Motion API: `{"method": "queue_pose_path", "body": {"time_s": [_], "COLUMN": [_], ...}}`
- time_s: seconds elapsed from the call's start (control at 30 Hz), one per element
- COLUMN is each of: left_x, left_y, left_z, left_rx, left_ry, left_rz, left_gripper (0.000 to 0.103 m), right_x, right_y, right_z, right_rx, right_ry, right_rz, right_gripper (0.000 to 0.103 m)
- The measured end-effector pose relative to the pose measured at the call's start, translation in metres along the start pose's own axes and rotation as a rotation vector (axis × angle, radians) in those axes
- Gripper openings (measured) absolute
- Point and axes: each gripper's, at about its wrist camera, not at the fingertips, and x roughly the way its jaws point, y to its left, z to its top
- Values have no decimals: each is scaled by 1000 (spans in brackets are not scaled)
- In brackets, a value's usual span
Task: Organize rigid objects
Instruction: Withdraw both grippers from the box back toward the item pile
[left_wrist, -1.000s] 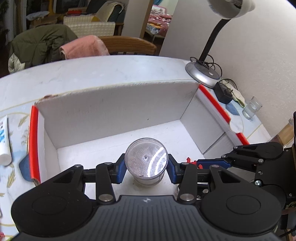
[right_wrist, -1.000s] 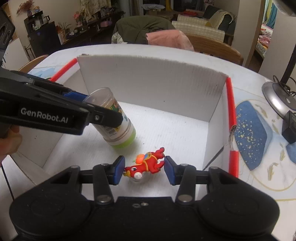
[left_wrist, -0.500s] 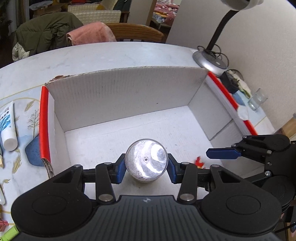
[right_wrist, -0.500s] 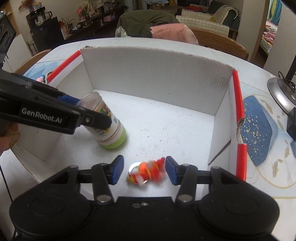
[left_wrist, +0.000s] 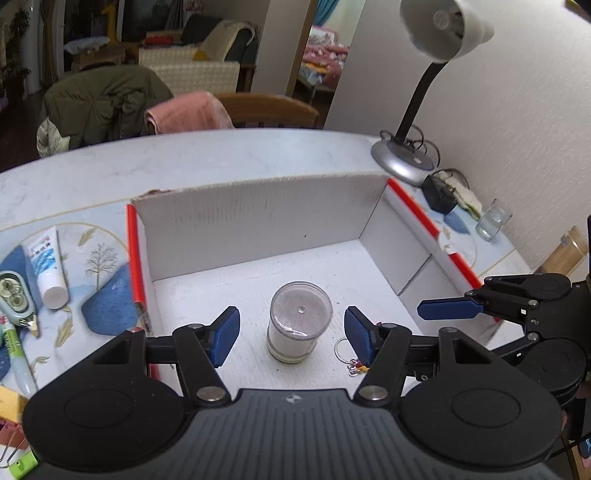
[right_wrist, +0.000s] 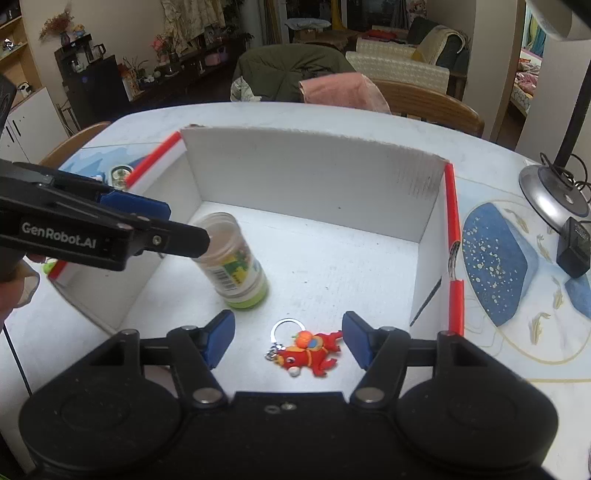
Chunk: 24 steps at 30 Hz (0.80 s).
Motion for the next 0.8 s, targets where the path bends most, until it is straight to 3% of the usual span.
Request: {"method": "queue_pose_path", "body": {"time_s": [0.57, 0.6, 0.67, 0.8], "left_x": [-90, -95, -106, -126], "left_y": [16, 20, 30, 50], "left_z": [-43, -45, -50, -59], "left_rx": [-1, -3, -11, -30], "left_ry": [-125, -130, -140, -152], "left_rz": [46, 51, 60, 76], "left_gripper": [64, 65, 76, 77], "right_x": [-53, -55, -58, -65], "right_y": [58, 64, 74, 96], "right_z": [0, 1, 2, 4], "right_rx": [-13, -12, -11, 1], "right_ry": [-115, -121, -131, -154], "right_rz": [48, 51, 54, 65], "right_gripper": [74, 75, 77, 83]}}
